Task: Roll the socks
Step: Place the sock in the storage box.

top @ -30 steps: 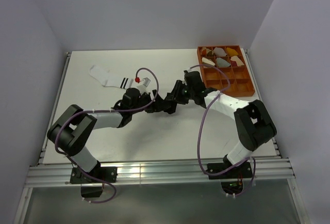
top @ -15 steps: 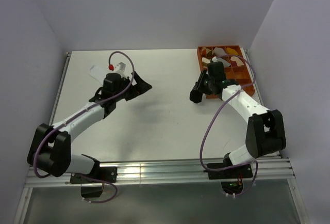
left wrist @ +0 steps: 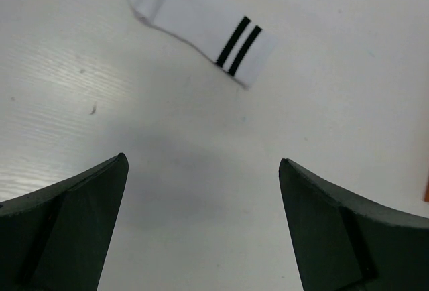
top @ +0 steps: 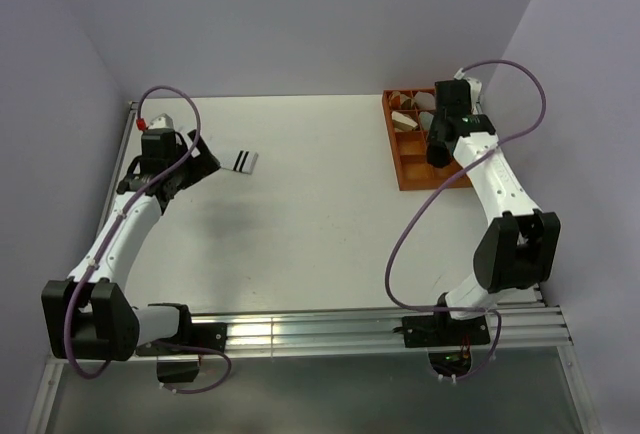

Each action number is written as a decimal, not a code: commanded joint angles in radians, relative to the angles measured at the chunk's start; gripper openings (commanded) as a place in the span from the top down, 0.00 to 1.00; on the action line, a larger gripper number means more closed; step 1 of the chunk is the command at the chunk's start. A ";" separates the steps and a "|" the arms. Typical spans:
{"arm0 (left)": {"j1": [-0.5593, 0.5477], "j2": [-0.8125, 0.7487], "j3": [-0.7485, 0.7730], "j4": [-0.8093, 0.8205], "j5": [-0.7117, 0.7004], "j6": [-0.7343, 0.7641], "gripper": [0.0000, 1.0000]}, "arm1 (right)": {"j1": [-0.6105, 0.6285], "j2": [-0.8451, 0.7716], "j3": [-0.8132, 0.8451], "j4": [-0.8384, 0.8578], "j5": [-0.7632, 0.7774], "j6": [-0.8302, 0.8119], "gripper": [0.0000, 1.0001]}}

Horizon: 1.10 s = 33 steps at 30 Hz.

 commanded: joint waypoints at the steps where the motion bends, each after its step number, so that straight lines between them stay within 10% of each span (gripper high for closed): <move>1: 0.001 -0.047 -0.020 -0.052 -0.141 0.075 0.00 | -0.002 0.095 0.078 -0.054 0.112 -0.052 1.00; 33: 0.001 -0.059 -0.048 -0.036 -0.127 0.098 0.01 | 0.035 0.401 0.106 0.064 -0.055 0.074 1.00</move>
